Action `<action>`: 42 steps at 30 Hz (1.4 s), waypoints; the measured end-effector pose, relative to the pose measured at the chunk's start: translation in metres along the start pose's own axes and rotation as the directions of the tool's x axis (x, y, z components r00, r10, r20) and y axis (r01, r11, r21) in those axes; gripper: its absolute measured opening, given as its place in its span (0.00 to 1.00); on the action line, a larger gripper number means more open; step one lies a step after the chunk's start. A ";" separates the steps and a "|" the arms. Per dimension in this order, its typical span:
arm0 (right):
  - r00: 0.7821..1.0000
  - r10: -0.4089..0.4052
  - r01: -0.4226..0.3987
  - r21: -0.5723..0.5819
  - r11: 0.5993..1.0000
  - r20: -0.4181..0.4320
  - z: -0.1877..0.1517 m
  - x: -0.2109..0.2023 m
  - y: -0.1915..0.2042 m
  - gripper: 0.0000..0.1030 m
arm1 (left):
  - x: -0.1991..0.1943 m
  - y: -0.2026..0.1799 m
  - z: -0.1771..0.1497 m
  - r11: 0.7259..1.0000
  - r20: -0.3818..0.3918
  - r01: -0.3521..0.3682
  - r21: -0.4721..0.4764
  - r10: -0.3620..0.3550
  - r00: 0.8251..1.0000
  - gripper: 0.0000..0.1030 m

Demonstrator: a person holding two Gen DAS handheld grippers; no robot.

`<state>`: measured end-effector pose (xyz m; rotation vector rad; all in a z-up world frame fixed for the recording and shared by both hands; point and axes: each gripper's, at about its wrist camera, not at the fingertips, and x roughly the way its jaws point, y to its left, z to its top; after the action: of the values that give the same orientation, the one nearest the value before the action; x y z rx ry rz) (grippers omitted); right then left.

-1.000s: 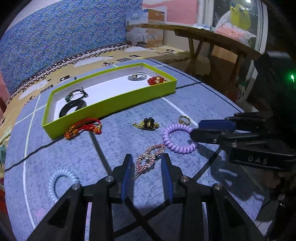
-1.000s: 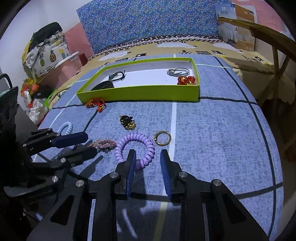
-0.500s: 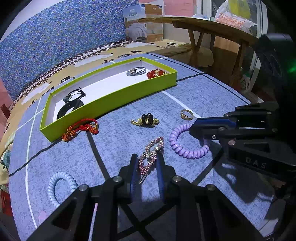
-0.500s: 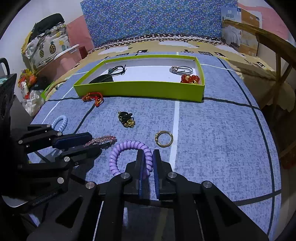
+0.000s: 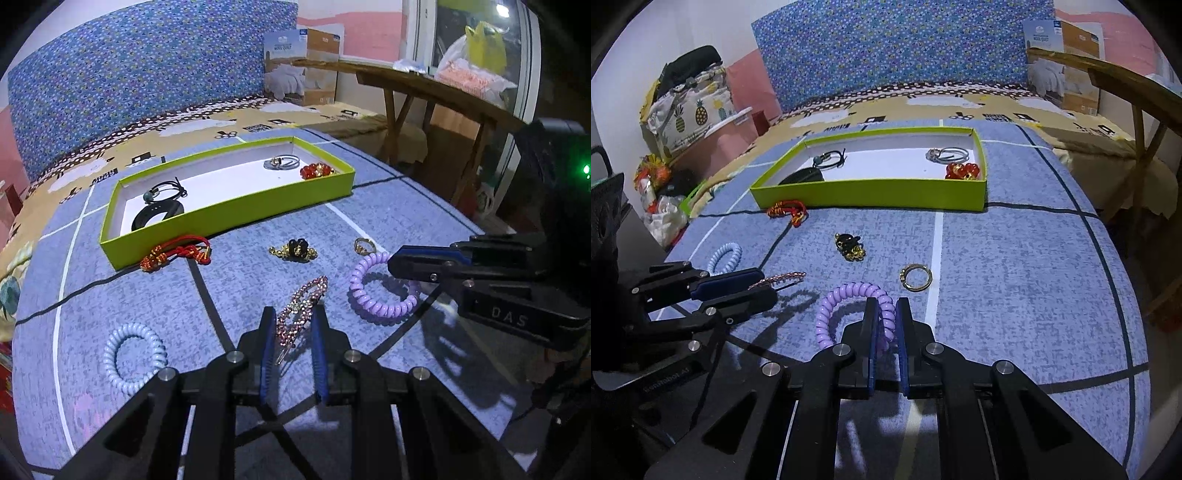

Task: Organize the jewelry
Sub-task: 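Carry the pink clip and lavender coil tie into the green box and open both tools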

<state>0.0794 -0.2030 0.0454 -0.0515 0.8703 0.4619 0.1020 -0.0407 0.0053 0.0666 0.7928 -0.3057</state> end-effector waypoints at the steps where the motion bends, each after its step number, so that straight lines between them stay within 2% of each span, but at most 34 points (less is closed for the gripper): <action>1: 1.000 0.001 -0.001 0.004 1.000 0.005 0.000 -0.001 0.000 0.09 | -0.002 0.000 0.000 1.000 0.005 0.001 -0.006 -0.001 1.000 0.19; 12: 0.998 0.002 -0.003 0.017 1.000 0.059 0.012 -0.012 -0.003 0.09 | -0.014 0.010 0.009 0.998 0.066 0.000 -0.058 0.004 0.998 0.19; 20: 0.997 -0.001 0.002 -0.002 1.000 0.083 0.027 -0.014 -0.002 0.09 | -0.013 0.023 0.020 0.996 0.078 -0.004 -0.092 0.012 0.997 0.19; 32: 0.993 -0.004 0.008 -0.030 1.000 0.120 0.068 -0.003 -0.007 0.09 | -0.005 0.046 0.055 0.993 0.116 -0.059 -0.098 0.070 0.991 0.19; 42: 0.992 -0.007 0.010 -0.022 1.000 0.125 0.105 0.024 -0.015 0.09 | 0.020 0.068 0.085 0.991 0.114 -0.097 -0.090 0.107 0.988 0.19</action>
<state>0.1749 -0.1831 0.0932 -0.0468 0.7411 0.4623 0.1937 0.0046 0.0472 0.0097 0.6811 -0.1767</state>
